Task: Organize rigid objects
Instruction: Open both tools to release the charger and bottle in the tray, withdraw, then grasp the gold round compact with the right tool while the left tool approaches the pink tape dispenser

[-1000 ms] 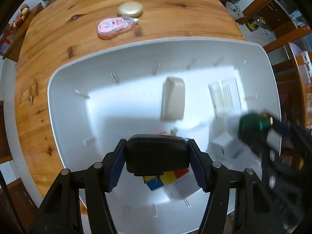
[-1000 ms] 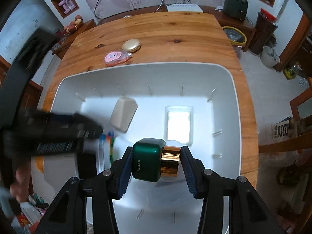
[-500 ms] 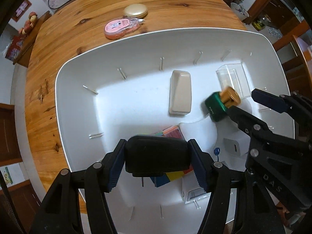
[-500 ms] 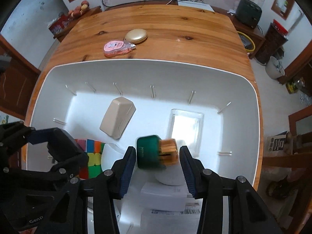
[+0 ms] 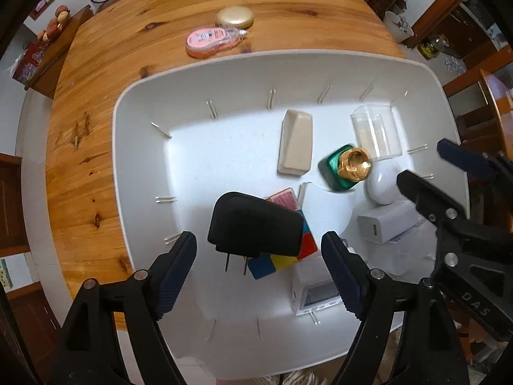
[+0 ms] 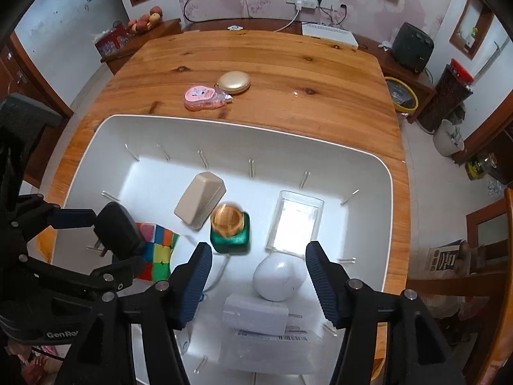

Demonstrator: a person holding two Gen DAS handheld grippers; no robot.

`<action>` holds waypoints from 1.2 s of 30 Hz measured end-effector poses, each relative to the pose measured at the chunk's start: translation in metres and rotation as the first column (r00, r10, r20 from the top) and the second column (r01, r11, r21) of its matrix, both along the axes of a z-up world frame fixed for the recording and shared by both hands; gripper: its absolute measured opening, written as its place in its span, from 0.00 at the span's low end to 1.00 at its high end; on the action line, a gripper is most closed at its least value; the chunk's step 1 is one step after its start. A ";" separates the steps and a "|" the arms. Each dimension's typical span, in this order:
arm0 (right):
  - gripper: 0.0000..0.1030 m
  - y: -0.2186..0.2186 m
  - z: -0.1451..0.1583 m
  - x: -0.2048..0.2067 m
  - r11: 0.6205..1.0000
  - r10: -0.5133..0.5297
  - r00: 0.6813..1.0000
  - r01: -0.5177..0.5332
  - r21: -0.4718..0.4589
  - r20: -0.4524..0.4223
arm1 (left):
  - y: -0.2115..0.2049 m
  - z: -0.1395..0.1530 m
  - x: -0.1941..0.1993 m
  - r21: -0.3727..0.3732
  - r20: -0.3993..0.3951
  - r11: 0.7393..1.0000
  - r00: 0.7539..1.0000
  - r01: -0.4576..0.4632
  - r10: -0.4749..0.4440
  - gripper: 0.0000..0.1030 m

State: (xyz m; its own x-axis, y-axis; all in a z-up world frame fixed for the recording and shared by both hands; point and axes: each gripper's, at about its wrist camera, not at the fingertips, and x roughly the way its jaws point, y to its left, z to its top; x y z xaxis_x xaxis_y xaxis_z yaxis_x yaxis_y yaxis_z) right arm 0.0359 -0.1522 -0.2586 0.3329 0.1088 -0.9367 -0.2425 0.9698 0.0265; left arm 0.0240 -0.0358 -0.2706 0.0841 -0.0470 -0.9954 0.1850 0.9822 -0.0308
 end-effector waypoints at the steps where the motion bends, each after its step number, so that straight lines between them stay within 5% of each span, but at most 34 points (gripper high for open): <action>1: 0.60 -0.001 0.001 -0.001 1.000 -0.002 1.000 0.002 0.003 0.000 | 0.001 0.004 0.001 -0.005 0.006 1.000 1.000 -0.002 0.002 0.80; 16: 0.60 -0.014 0.031 0.011 0.993 -0.061 0.998 0.061 0.104 0.004 | 0.009 0.072 0.026 -0.037 0.143 0.999 0.989 -0.016 0.022 0.81; 27: 0.60 -0.028 0.084 0.055 0.985 -0.120 0.989 0.109 0.134 0.082 | 0.044 0.145 0.083 -0.034 0.333 0.998 0.941 -0.046 0.054 0.87; 36: 0.60 -0.024 0.095 0.117 0.970 -0.175 0.984 0.165 0.176 0.041 | 0.065 0.120 0.140 -0.036 0.296 0.998 0.953 -0.061 0.069 0.87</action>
